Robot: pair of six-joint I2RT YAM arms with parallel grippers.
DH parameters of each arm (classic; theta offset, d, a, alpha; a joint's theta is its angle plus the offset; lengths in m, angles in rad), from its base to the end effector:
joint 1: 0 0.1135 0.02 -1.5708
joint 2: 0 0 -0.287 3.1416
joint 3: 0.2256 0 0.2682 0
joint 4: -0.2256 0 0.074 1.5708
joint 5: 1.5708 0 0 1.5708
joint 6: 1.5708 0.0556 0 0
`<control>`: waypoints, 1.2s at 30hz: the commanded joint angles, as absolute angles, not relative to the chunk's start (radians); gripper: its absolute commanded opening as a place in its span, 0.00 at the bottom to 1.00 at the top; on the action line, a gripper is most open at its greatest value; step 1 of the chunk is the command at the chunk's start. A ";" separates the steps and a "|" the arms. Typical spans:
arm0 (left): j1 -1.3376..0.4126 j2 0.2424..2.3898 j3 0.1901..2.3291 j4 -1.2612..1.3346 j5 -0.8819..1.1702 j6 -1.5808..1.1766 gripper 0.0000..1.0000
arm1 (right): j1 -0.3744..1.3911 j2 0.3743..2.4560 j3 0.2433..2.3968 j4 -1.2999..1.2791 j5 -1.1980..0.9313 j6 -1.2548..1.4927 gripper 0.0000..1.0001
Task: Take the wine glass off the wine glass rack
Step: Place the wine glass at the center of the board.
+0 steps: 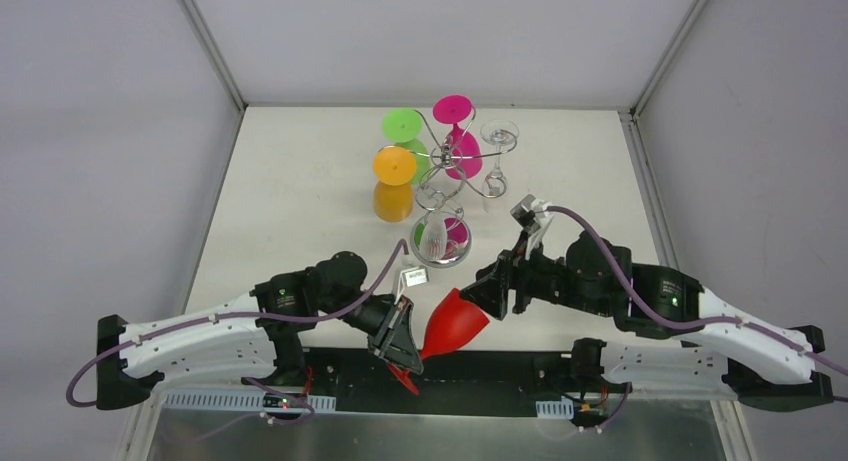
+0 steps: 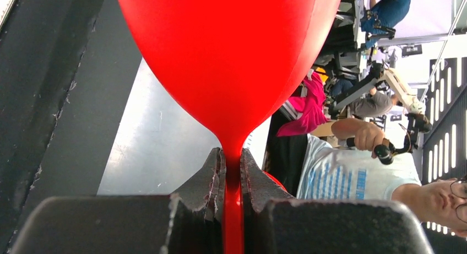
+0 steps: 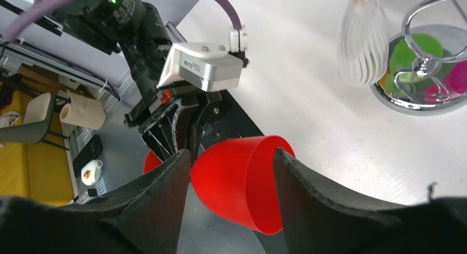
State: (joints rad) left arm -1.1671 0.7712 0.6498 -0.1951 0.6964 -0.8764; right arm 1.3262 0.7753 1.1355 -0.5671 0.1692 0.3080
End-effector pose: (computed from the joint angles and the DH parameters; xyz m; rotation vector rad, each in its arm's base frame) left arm 0.0425 -0.1904 0.3051 0.9378 2.2021 -1.8696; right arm 0.0489 0.1574 0.4362 -0.8072 1.7131 1.0088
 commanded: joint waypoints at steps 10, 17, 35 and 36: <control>-1.190 0.709 0.688 -0.135 0.645 -0.812 0.00 | 1.248 0.663 1.093 -0.612 -0.029 0.421 0.60; -1.200 0.673 0.685 -0.136 0.646 -0.797 0.00 | 1.202 0.683 1.093 -0.605 -0.122 0.438 0.59; -1.238 0.659 0.689 -0.120 0.654 -0.745 0.00 | 1.097 0.760 1.058 -0.448 -0.478 0.475 0.46; -1.240 0.656 0.686 -0.114 0.656 -0.742 0.00 | 1.094 0.763 1.055 -0.442 -0.492 0.478 0.46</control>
